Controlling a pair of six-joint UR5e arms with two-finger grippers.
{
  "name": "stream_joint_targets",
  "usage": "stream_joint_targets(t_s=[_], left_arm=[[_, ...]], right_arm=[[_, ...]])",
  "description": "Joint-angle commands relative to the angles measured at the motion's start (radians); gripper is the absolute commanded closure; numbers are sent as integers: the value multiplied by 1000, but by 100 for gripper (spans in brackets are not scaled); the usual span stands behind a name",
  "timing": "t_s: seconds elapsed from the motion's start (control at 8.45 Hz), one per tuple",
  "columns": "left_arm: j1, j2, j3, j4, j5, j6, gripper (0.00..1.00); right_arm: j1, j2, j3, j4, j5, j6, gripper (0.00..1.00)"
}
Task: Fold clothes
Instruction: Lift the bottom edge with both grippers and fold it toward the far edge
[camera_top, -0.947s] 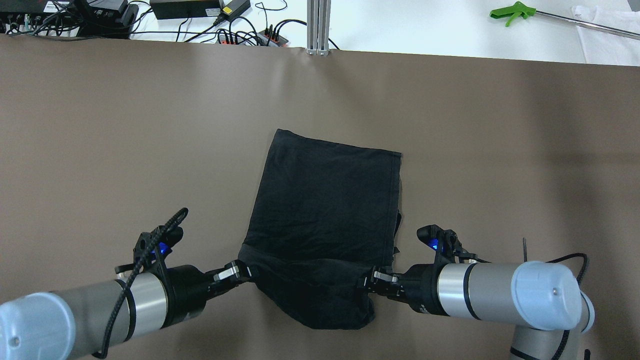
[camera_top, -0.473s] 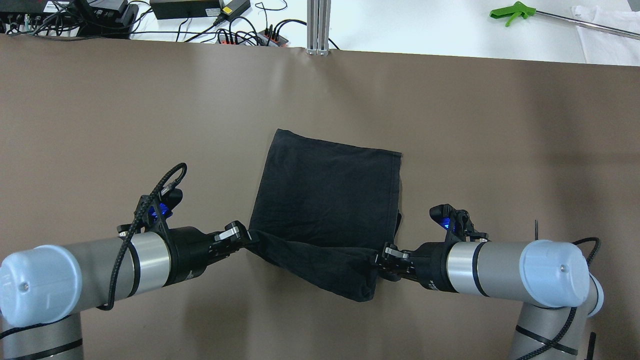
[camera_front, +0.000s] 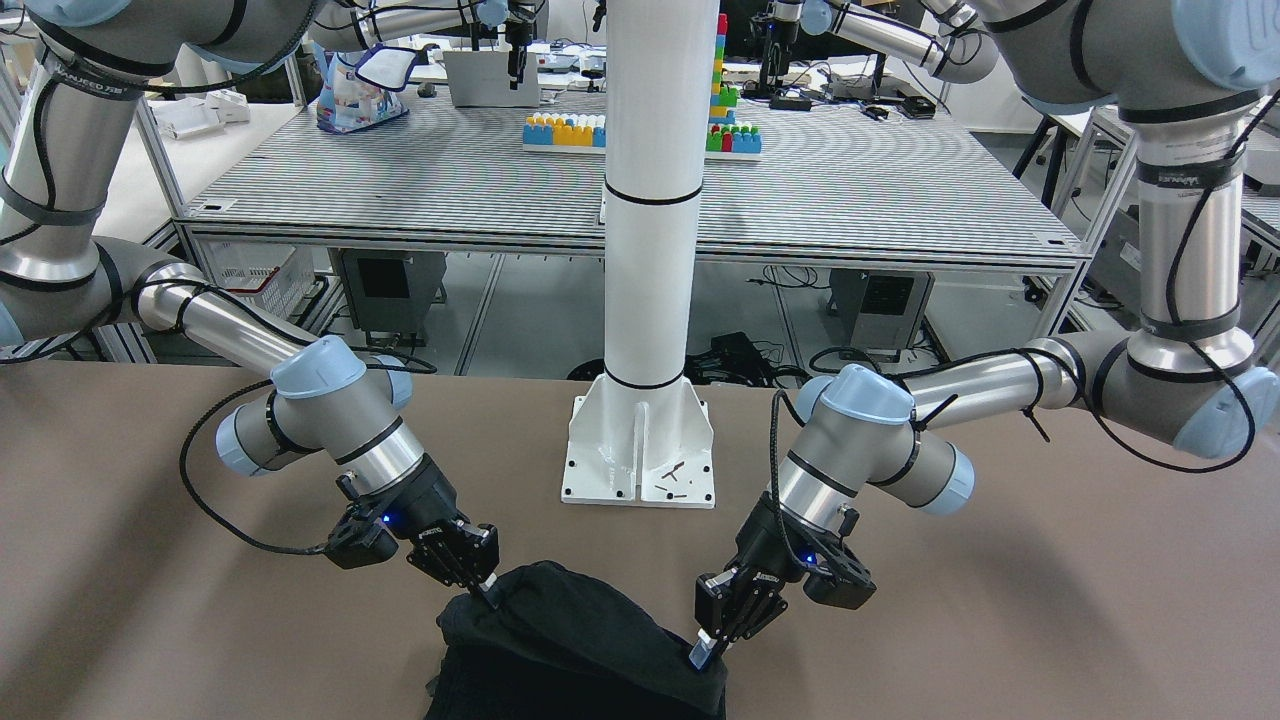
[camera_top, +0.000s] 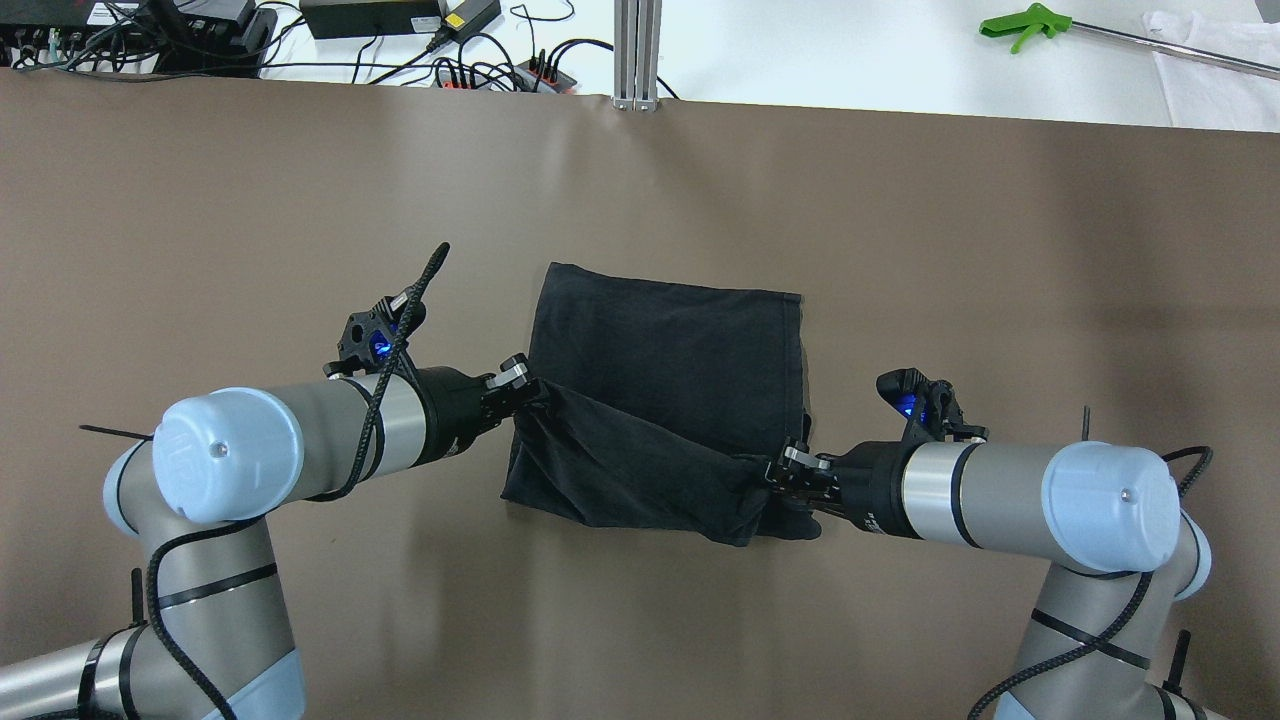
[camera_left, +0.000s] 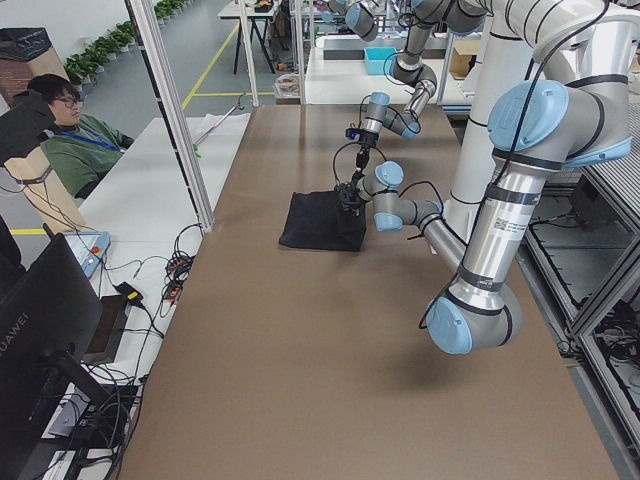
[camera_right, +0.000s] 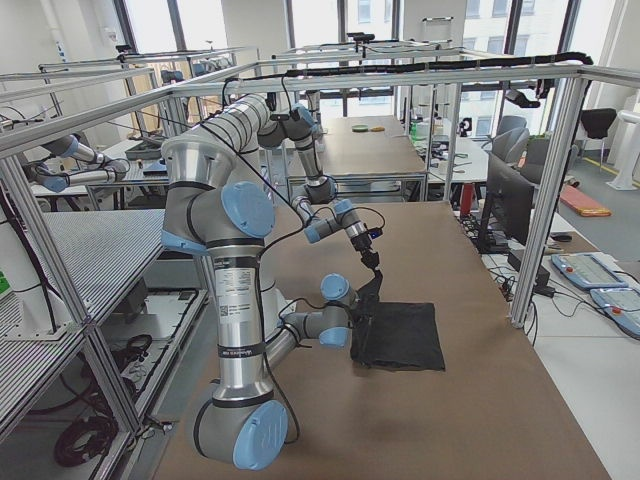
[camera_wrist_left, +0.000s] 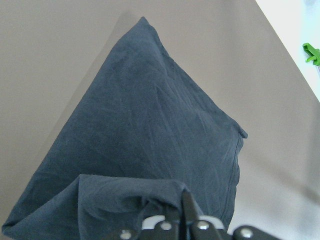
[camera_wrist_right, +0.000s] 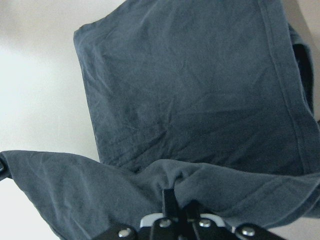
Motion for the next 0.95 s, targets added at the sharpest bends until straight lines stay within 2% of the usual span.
stream_joint_targets(t_s=[0.0,0.83], left_arm=[[-40,-4,11,-5,-24,-5,100],[-78,-13,77,-9,-16,-56,100]], right_arm=[[7,36,-20,-60,-83,-12,100],[52,177,-202,-56,-152,-18,100]])
